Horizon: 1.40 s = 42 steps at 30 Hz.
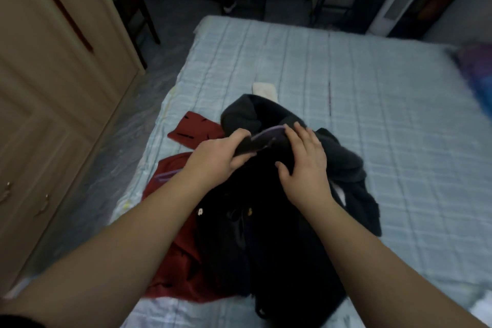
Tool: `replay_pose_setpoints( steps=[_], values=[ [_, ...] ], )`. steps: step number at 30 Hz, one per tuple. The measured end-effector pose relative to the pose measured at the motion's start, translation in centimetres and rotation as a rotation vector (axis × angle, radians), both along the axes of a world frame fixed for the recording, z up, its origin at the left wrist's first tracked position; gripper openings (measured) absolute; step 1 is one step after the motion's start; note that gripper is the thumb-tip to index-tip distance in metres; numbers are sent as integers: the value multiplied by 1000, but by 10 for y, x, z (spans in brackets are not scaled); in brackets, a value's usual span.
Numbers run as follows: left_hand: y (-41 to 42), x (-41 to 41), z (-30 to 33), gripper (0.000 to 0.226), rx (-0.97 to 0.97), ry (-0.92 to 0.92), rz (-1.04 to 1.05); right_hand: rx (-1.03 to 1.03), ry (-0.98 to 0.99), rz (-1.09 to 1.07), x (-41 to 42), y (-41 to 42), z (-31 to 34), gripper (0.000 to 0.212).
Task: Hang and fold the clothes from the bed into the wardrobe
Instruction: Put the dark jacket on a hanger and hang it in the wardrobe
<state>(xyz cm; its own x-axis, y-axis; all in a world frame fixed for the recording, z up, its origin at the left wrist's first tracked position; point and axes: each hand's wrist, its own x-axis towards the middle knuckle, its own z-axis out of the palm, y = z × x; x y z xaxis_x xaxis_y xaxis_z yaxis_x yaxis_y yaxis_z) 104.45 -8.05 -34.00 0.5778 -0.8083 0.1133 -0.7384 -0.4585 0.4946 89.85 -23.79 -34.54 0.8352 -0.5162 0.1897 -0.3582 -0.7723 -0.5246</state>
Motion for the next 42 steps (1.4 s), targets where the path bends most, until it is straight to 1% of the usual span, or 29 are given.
replay_pose_setpoints(
  steps=[3,5,7,9,11,13,14,16,18,20,23,25,26,29,31,34,37,39,40,42],
  values=[
    [6,-18,43,37,-50,-34,-22,166,-106,-40,-27,-5,35,81],
    [12,-31,70,34,-95,-14,-20,298,-150,-52,-51,-6,60,82],
    [17,-44,96,31,-151,24,-1,322,-174,-27,-77,-4,84,88],
    [22,-59,124,28,-242,64,25,247,-261,-38,-102,-3,106,89],
    [26,-74,152,19,-329,68,64,203,-363,-152,-126,-7,124,86],
    [32,-90,178,16,-391,64,96,199,-406,-229,-149,-13,143,80],
    [35,-101,191,19,-407,58,107,161,-405,-215,-160,-15,153,77],
    [39,-126,216,31,-414,-1,112,0,-373,-153,-179,-20,175,73],
    [39,-156,238,35,-426,-63,101,-174,-304,-96,-196,-23,203,76],
    [40,-186,259,28,-458,-81,74,-245,-216,-41,-213,-26,232,79],
    [45,-221,284,17,-485,-47,70,-309,-121,52,-242,-35,266,77],
    [51,-237,296,15,-493,-30,57,-358,-108,161,-261,-38,283,82],
    [54,-245,301,16,-495,-34,46,-348,-104,220,-269,-38,291,86],
    [63,-263,315,17,-476,-51,24,-226,-100,344,-290,-26,313,95],
    [67,-271,321,20,-425,-124,72,-200,-90,357,-299,-14,320,96],
    [72,-276,330,27,-297,-345,204,-329,-125,241,-303,6,319,79],
    [71,-272,334,31,-257,-449,248,-375,-171,129,-298,21,319,62],
    [71,-266,325,46,-236,-540,285,-368,-185,98,-294,26,321,54],
    [74,-265,318,54,-249,-546,296,-358,-183,81,-292,27,322,51],
    [85,-267,299,62,-350,-467,294,-345,-169,37,-290,28,323,47]
  ],
)
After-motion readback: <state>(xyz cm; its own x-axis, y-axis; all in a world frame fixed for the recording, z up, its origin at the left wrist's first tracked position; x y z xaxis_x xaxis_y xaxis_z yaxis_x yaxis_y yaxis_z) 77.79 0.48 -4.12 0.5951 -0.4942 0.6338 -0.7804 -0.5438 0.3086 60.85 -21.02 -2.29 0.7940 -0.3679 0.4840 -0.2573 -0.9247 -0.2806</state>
